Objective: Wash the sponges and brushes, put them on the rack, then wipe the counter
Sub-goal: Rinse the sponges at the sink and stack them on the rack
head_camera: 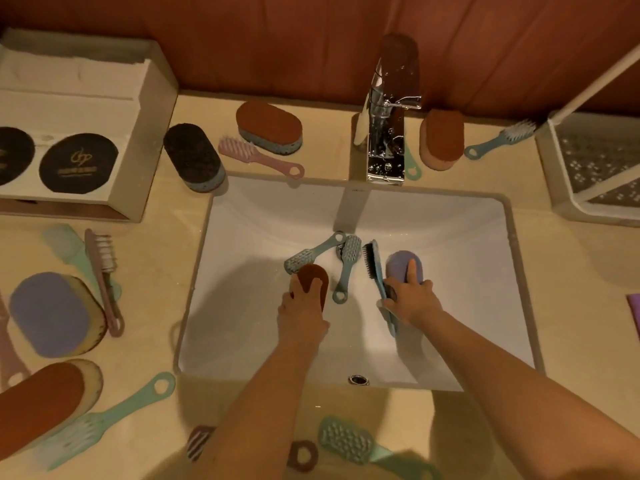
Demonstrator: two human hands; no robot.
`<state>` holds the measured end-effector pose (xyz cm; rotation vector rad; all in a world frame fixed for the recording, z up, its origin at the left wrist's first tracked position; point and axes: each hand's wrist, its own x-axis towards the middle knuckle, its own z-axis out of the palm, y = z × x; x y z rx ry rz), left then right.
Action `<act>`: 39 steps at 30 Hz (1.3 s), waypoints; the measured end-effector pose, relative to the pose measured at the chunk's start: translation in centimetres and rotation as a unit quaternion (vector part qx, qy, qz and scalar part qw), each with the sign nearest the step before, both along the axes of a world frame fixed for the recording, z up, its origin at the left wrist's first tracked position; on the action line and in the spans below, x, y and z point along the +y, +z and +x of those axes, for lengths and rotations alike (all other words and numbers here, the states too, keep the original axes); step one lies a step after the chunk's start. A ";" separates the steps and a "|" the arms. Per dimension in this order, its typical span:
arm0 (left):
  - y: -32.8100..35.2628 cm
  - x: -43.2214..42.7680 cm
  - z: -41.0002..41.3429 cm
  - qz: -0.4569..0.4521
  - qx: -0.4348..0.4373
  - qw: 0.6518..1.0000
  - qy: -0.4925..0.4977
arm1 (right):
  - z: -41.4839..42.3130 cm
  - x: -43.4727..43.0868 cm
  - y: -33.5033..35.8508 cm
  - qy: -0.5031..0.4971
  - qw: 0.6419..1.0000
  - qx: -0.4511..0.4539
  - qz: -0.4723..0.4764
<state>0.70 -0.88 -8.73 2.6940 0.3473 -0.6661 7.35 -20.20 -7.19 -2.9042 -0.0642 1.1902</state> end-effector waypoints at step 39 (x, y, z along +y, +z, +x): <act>17.1 -3.4 -4.5 -0.631 0.015 0.700 0.333 | -11.3 3.0 16.8 -0.421 0.688 -0.086 0.585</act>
